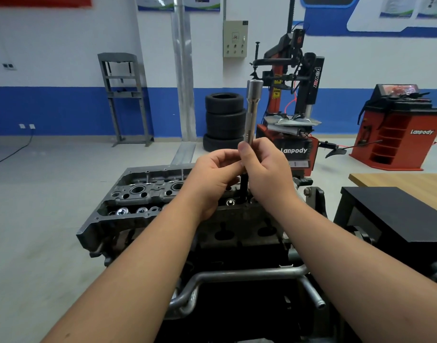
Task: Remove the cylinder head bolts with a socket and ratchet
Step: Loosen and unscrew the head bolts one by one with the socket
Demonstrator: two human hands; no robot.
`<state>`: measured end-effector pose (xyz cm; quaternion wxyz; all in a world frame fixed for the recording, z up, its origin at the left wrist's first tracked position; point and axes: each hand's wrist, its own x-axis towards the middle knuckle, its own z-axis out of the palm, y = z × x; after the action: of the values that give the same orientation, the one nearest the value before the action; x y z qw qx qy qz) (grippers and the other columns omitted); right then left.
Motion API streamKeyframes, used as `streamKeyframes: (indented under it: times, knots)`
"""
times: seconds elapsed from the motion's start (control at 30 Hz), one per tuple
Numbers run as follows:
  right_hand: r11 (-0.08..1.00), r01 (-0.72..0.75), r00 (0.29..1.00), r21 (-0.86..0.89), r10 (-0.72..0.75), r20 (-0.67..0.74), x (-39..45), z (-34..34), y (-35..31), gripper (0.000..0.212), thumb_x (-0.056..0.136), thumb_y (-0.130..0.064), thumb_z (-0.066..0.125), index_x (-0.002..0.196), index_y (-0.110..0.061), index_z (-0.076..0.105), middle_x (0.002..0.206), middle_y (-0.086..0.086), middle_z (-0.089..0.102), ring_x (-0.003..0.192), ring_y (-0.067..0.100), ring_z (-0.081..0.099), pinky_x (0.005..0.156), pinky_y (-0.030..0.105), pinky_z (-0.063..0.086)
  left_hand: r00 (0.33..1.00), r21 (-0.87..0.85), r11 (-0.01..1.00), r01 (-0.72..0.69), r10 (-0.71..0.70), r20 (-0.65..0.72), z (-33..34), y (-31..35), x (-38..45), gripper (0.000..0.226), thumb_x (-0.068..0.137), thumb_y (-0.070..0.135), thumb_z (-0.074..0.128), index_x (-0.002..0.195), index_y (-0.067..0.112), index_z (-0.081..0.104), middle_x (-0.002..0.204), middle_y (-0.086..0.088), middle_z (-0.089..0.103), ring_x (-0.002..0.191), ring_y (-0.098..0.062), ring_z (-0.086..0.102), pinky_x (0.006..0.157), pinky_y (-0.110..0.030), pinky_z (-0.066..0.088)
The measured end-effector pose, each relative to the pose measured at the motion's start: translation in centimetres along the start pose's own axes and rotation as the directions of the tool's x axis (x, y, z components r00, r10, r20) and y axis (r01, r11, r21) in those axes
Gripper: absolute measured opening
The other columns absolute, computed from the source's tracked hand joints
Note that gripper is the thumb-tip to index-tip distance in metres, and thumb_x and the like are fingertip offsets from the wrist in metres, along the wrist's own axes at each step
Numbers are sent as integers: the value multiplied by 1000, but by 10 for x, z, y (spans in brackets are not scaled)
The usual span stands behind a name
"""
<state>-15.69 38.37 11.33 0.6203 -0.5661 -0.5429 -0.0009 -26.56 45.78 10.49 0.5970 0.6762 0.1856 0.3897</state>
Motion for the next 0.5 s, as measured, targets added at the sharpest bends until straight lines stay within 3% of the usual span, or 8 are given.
streamKeyframes:
  times: [0.13,0.3,0.5]
  knots:
    - [1000,-9,999,17,9,41,1,1,1,20,105,-33,49,98,-22,64,80,-11,64,75,-6,60,62,8,44,999,-35,999,26,-27,-32,0,1,-1,15,98,23,66,109,19,75,106,-6,78,110,-31,71,101,-53,56]
    - [1000,-9,1000,14,9,18,0,3,1,14,101,-39,54,101,-25,53,84,-8,64,78,-3,62,62,8,46,998,-15,1000,20,-21,-61,-1,1,-2,24,88,28,76,108,14,74,103,-6,78,106,-32,72,100,-56,55]
    - [1000,-7,1000,-26,7,18,2,2,1,17,106,-33,46,96,-24,57,81,-10,62,75,-10,58,60,6,42,999,-4,1000,25,-25,-31,2,3,-1,16,99,26,66,110,19,76,104,-1,79,102,-21,73,89,-39,58]
